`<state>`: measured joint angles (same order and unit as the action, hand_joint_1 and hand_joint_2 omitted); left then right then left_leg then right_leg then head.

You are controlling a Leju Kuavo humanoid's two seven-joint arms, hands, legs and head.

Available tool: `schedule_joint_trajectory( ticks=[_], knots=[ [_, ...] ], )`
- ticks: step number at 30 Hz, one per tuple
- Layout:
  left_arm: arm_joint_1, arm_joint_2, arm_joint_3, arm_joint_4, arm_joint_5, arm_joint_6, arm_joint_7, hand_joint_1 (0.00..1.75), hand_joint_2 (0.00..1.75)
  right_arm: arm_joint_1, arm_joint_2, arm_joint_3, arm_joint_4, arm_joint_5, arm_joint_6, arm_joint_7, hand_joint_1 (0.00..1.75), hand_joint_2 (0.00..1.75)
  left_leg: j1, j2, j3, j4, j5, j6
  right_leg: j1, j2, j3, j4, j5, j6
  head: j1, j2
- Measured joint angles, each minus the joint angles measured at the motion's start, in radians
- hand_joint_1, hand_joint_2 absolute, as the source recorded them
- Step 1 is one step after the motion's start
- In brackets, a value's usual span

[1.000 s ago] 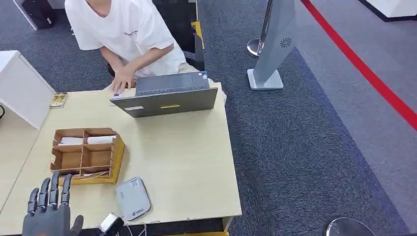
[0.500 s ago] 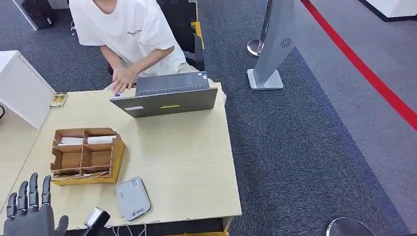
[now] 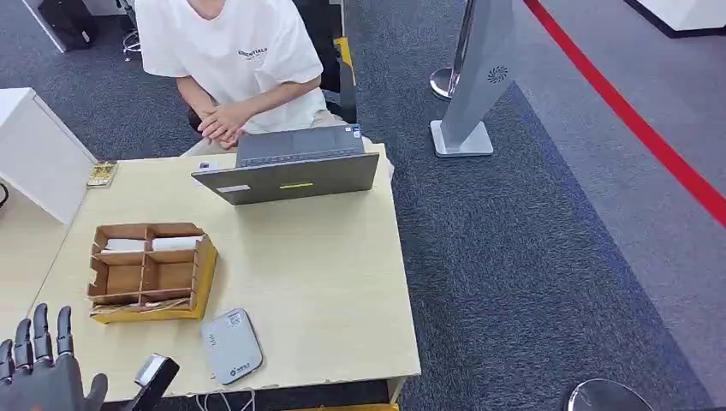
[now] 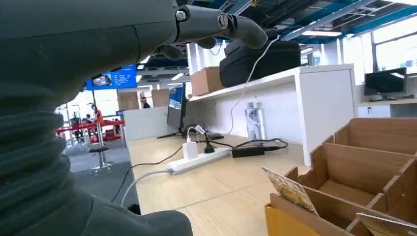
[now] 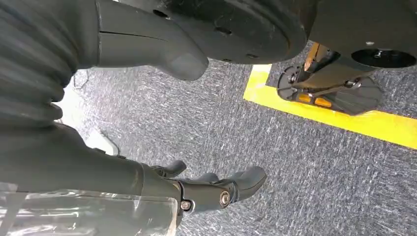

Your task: Pass the card to the sensor for recognition and then transmit it.

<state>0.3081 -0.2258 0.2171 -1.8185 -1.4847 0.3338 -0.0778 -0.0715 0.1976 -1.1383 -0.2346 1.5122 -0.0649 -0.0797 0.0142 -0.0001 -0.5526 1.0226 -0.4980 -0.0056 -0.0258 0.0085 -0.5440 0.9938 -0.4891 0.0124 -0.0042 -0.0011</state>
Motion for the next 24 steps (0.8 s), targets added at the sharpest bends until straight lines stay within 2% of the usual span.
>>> schedule_joint_trajectory(
  ticks=[11, 18, 21, 24],
  knots=[
    [-0.058, 0.014, 0.006, 0.102, 0.0, 0.024, 0.06, 0.0, 1.75, -0.002, 0.0, 0.004, 0.0, 0.024, 0.008, 0.005, 0.0, 1.75, 0.0, 0.0, 0.0, 0.0, 0.0, 0.0, 0.0, 0.0, 0.0, 0.0, 0.0, 0.0, 0.0, 0.0],
    [-0.073, 0.027, 0.006, 0.135, 0.0, 0.03, 0.071, 0.0, 1.75, -0.003, 0.0, 0.011, 0.0, 0.027, 0.009, 0.005, 0.0, 1.75, 0.0, 0.0, 0.0, 0.0, 0.0, 0.0, 0.0, 0.0, 0.0, 0.0, 0.0, 0.0, 0.0, 0.0],
    [-0.085, 0.045, -0.004, 0.158, 0.0, 0.034, 0.133, 0.0, 1.75, -0.003, 0.0, 0.013, 0.0, 0.029, 0.011, -0.002, 0.0, 1.75, 0.0, 0.0, 0.0, 0.0, 0.0, 0.0, 0.0, 0.0, 0.0, 0.0, 0.0, 0.0, 0.0, 0.0],
    [-0.096, 0.082, -0.046, 0.186, 0.0, 0.039, 0.203, 0.0, 1.75, -0.003, 0.0, 0.018, 0.0, 0.031, 0.011, -0.003, 0.0, 1.75, 0.0, 0.0, 0.0, 0.0, 0.0, 0.0, 0.0, 0.0, 0.0, 0.0, 0.0, 0.0, 0.0, 0.0]
  ],
)
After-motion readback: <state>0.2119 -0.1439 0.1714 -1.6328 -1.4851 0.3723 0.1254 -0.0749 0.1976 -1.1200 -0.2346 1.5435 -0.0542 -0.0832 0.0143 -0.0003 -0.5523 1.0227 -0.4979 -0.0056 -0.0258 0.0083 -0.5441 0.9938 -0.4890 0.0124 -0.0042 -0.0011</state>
